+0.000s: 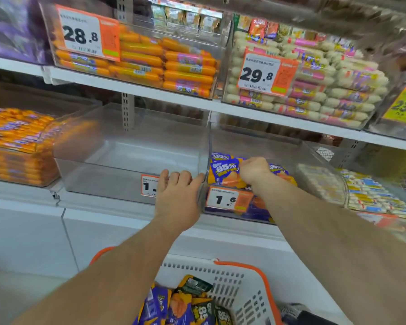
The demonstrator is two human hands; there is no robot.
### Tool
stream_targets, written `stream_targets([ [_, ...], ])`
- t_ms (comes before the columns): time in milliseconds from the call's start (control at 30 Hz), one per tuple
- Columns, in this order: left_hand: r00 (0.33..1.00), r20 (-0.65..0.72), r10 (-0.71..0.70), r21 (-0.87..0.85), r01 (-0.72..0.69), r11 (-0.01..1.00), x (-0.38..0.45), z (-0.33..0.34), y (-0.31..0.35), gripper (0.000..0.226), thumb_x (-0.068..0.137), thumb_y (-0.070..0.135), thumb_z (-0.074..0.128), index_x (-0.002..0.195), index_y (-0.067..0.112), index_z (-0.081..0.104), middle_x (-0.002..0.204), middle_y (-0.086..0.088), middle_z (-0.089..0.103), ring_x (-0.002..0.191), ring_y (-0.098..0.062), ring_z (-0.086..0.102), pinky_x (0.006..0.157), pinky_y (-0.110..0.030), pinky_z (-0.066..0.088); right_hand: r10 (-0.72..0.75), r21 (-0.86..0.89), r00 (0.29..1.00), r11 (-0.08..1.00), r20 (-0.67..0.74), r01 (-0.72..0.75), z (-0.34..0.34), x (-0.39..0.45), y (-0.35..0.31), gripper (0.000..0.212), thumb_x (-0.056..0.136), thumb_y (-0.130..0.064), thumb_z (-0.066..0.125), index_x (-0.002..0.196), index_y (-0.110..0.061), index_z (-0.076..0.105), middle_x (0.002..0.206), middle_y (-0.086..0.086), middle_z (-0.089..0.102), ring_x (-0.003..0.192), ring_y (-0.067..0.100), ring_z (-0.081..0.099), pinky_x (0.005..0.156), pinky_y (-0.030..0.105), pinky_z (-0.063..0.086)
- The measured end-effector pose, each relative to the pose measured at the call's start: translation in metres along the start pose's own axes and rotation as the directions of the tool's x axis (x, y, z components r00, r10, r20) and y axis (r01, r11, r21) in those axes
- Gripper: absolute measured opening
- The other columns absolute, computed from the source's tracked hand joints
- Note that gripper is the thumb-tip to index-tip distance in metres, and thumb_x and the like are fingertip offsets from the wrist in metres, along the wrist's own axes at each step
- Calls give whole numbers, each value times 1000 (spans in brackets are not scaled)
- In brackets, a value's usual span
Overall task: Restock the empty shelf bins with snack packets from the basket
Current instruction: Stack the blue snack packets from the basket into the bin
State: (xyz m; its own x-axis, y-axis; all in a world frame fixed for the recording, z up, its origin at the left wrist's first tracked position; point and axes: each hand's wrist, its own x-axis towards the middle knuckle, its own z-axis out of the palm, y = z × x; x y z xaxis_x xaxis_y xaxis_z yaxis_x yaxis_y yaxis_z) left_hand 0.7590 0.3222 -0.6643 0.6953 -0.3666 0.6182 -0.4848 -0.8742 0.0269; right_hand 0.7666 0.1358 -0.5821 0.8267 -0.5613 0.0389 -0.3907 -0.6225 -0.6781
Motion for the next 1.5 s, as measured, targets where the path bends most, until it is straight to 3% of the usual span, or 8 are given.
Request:
stream_targets([
  [233,984,174,-44,27,40,999,1,-14,6,63,91,37,44,150,30,24,134,-2,43,128,-27,38,118,-48,1,79,-350,947,936,311,37,3,-8,-12,32,94,-13,55,125,-6,59,118,13,59,92,20,51,55,20,37],
  [367,982,182,-47,-9,49,999,0,-13,6,64,89,35,47,150,29,27,132,-3,44,128,-29,38,118,-49,0,90,-509,961,859,261,57,8,-6,-14,15,98,-22,47,96,-10,56,85,6,53,68,13,48,51,28,35],
  [567,993,113,-19,-132,34,991,-3,-15,6,65,80,35,39,143,20,45,137,-13,50,132,-37,39,117,-54,6,-128,-366,991,921,44,135,10,-2,1,12,90,-16,57,97,-8,63,111,13,61,90,24,55,67,29,45],
  [733,994,46,-94,-353,105,930,-65,-8,5,84,65,18,63,145,7,39,151,-18,32,143,-35,19,117,-53,12,-758,-318,379,593,-531,740,44,-68,35,33,71,-7,56,104,-8,59,109,12,45,97,31,49,80,36,36],
  [833,961,217,-174,-448,256,856,-125,14,1,77,68,23,58,141,6,43,148,-15,38,137,-32,30,113,-54,28,-838,-226,475,534,-268,815,97,-112,92,17,75,-11,53,90,-8,60,93,10,54,87,30,53,76,36,43],
  [967,772,588,-241,-409,541,735,-172,26,1,67,85,19,59,147,15,35,149,-8,39,135,-29,38,111,-45,32,-202,-304,904,895,377,326,156,-136,177,12,87,-15,53,88,-13,65,88,6,65,88,27,61,68,29,48],
  [1100,655,712,-252,-383,663,643,-193,34,2,60,92,17,56,148,20,35,150,-2,40,135,-21,39,109,-38,37,368,-434,763,892,531,-128,193,-160,241,16,90,-14,52,75,-10,55,76,9,57,75,22,59,58,30,43],
  [1500,544,799,-256,-316,743,590,-213,42,9,53,96,19,54,146,21,37,149,-1,41,134,-21,42,106,-39,40,529,-372,717,843,453,-388,204,-177,263,9,82,-16,64,84,-15,55,80,-1,51,78,16,51,71,28,45],
])
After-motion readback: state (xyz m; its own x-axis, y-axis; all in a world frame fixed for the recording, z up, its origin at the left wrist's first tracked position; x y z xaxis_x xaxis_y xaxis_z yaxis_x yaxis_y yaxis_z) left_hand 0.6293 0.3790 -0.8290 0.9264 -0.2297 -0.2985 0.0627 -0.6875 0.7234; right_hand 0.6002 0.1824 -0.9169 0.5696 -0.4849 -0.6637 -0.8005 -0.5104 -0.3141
